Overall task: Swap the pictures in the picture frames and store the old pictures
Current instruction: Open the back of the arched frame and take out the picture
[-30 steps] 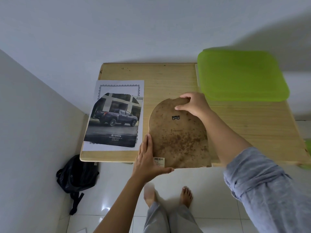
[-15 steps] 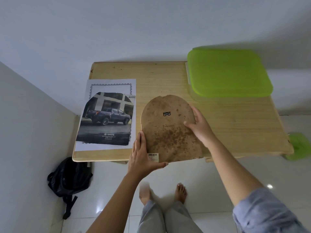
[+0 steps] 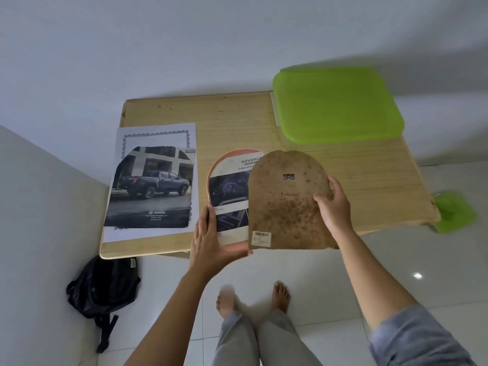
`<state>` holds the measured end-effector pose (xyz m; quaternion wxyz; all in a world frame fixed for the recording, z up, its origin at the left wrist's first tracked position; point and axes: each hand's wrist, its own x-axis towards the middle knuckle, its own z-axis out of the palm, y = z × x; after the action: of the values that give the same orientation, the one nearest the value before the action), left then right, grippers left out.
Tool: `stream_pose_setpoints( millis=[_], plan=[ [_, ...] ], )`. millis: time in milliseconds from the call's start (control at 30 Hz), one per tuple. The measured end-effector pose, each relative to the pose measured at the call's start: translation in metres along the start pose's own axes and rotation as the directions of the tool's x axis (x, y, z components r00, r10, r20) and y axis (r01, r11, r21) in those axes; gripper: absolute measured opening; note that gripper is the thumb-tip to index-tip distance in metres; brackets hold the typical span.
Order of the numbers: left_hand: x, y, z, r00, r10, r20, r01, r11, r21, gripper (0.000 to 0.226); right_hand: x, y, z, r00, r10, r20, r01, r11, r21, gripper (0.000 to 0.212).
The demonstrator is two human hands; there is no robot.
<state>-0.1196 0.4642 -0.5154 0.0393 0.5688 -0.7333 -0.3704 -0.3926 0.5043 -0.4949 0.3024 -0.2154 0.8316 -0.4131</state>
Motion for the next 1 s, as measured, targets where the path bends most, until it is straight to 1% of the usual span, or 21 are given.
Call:
stream_pose_setpoints(
  millis=[100, 200, 267, 333, 400, 467, 533, 600, 667, 700, 733, 800, 900, 1000],
  plan=[
    [0.000, 0.000, 0.001, 1.000, 0.005, -0.005, -0.005, 1.000, 0.011, 0.138, 0.005, 0.017, -0.022, 0.998, 0.024, -0.056, -0.028, 0.997, -0.075, 0.056],
    [0.000, 0.000, 0.003, 1.000, 0.009, -0.006, -0.009, 1.000, 0.012, 0.137, 0.013, 0.026, -0.037, 0.991, 0.027, -0.130, -0.042, 0.993, -0.114, 0.047],
    [0.000, -0.001, 0.003, 1.000, 0.007, -0.010, -0.007, 1.000, 0.012, 0.136, 0.018, 0.026, -0.040, 0.983, 0.018, -0.183, -0.043, 0.990, -0.136, 0.042],
    [0.001, 0.000, 0.003, 1.000, 0.006, -0.014, -0.005, 1.000, 0.011, 0.137, 0.020, 0.022, -0.038, 0.978, 0.014, -0.206, -0.054, 0.980, -0.190, 0.037],
    [0.001, 0.000, 0.003, 1.000, 0.004, -0.014, -0.004, 1.000, 0.010, 0.139, 0.018, 0.020, -0.033, 0.975, -0.016, -0.222, -0.043, 0.966, -0.255, 0.036],
    [0.001, 0.001, 0.003, 1.000, 0.007, -0.013, -0.007, 1.000, 0.013, 0.138, 0.013, 0.018, -0.025, 0.972, -0.068, -0.226, -0.006, 0.950, -0.313, 0.040],
    [0.001, 0.002, 0.003, 1.000, 0.010, -0.015, -0.010, 1.000, 0.016, 0.136, 0.004, 0.015, -0.014, 0.972, -0.148, -0.181, 0.077, 0.934, -0.350, 0.047],
    [0.001, 0.002, 0.003, 1.000, 0.007, -0.011, -0.007, 1.000, 0.017, 0.136, -0.010, 0.011, 0.005, 0.952, -0.303, -0.051, 0.258, 0.880, -0.398, 0.050],
    [0.001, 0.002, 0.003, 1.000, 0.000, -0.009, 0.000, 1.000, 0.021, 0.137, -0.019, 0.011, 0.024, 0.876, -0.456, 0.161, 0.476, 0.755, -0.451, 0.050],
    [0.001, 0.002, 0.003, 1.000, -0.002, -0.010, 0.002, 1.000, 0.021, 0.138, -0.021, 0.015, 0.032, 0.838, -0.484, 0.251, 0.542, 0.691, -0.478, 0.051],
    [0.001, 0.001, 0.004, 1.000, -0.002, -0.012, 0.002, 1.000, 0.021, 0.138, -0.021, 0.019, 0.036, 0.819, -0.480, 0.315, 0.572, 0.644, -0.508, 0.054],
    [0.001, 0.001, 0.003, 1.000, 0.002, -0.016, -0.002, 1.000, 0.016, 0.138, -0.018, 0.026, 0.037, 0.815, -0.456, 0.357, 0.578, 0.599, -0.554, 0.060],
    [0.000, 0.002, 0.003, 1.000, 0.016, -0.019, -0.016, 1.000, 0.012, 0.136, -0.011, 0.034, 0.026, 0.810, -0.462, 0.361, 0.583, 0.569, -0.580, 0.061],
    [0.000, 0.002, 0.003, 0.999, 0.023, -0.025, -0.023, 1.000, 0.018, 0.135, -0.002, 0.039, 0.010, 0.822, -0.458, 0.338, 0.564, 0.578, -0.589, 0.060]
  ],
)
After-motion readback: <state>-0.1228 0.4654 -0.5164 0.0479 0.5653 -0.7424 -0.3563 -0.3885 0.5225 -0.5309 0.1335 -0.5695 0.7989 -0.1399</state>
